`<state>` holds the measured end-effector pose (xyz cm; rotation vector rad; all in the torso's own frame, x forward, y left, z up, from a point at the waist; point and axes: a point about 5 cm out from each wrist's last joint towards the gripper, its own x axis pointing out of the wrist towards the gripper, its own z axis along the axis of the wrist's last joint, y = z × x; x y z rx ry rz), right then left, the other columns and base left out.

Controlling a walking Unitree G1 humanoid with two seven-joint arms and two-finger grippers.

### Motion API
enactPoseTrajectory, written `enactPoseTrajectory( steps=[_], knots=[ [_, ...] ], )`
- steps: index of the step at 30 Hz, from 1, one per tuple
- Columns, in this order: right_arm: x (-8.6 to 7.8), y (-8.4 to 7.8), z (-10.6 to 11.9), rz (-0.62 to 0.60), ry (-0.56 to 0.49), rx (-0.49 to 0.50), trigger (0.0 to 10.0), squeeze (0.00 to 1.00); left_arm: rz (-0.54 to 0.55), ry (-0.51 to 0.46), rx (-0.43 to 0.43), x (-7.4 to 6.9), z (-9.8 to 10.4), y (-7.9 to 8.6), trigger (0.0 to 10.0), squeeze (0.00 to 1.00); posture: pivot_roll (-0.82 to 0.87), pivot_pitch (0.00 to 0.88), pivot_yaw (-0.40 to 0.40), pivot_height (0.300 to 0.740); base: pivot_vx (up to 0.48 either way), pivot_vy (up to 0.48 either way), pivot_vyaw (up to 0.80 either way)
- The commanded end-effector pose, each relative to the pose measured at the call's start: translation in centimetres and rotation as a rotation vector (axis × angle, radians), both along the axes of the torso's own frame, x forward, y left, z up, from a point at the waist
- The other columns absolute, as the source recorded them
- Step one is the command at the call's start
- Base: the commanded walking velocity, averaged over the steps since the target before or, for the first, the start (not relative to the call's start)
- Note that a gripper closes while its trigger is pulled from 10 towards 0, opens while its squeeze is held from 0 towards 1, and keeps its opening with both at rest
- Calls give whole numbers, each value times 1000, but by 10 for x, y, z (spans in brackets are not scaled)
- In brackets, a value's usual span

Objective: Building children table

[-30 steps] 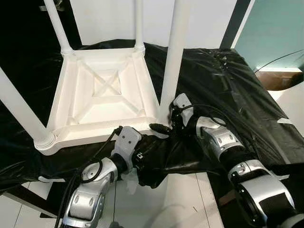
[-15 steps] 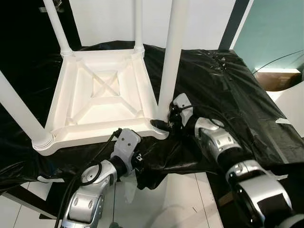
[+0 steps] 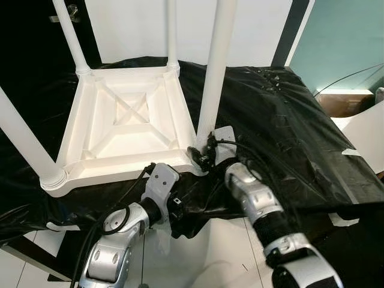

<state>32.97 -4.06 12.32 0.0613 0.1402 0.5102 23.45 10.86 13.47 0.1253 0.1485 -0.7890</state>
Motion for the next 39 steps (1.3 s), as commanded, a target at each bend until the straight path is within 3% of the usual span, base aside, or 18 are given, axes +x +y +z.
enactPoseTrajectory(
  steps=[1, 3, 5, 12, 13, 14, 15, 19, 22, 27, 28, 32, 39],
  knots=[
    [-11, 4, -26, 21, 139, -18, 0, 0, 39, 4, 13, 1, -1, -1, 10000, 0, 84, 0, -69, 740, 0, 0, 0],
    [-12, 3, -25, 17, 135, -15, 0, 0, 36, 5, 15, 1, -1, -1, 10000, 0, 84, 0, -69, 740, 0, 0, 0],
    [-14, 3, -22, 8, 135, -16, 10000, 0, 38, 5, 17, 1, -1, 1, 10000, 0, 86, 0, -69, 740, 0, 0, 0],
    [-13, -4, -11, -27, 73, -33, 10000, 0, 46, 6, 19, 0, -1, 3, 10000, 0, 90, 0, -67, 740, 0, 0, 0],
    [-12, -6, -10, -27, 59, -38, 10000, 110, 46, 6, 20, 0, -1, 3, 10000, 0, 90, 0, -67, 740, 0, 0, 0],
    [-12, -6, -10, -27, 59, -38, 10000, 110, 46, 6, 20, 0, -1, 3, 10000, 0, 90, 0, -67, 740, 0, 0, 0],
    [-11, -10, -8, -25, 45, -42, 10000, 1000, 46, 7, 20, 0, -1, 3, 10000, 0, 90, 0, -67, 740, 0, 0, 0],
    [-8, -21, -3, 3, 15, -32, 10000, 1000, 46, 10, 22, -1, -2, 4, 10000, 0, 88, 0, -63, 740, 0, 0, 0],
    [-6, -33, 4, 104, -25, -38, 10000, 1000, 43, 12, 25, -1, -2, 5, 10000, 0, 85, 0, -57, 740, 0, 0, 0],
    [-4, -37, 9, 175, -61, -45, 10000, 1000, 39, 13, 28, -1, -2, 5, 10000, 0, 84, 0, -54, 740, 0, 0, 0],
    [-1, -41, 12, 220, -69, -52, 10000, 0, 38, 13, 29, -1, -2, 5, 10000, 0, 85, 0, -51, 740, 0, 0, 0],
    [3, -46, 15, 281, -76, -62, 10000, 0, 36, 13, 30, 0, -1, 6, 10000, 0, 84, 0, -49, 740, 0, 0, 0],
    [15, -33, 14, 544, -80, -188, 10000, 0, 18, 6, 39, 3, 1, 5, 10000, 0, 90, 0, -41, 740, 0, 0, 0]
  ],
)
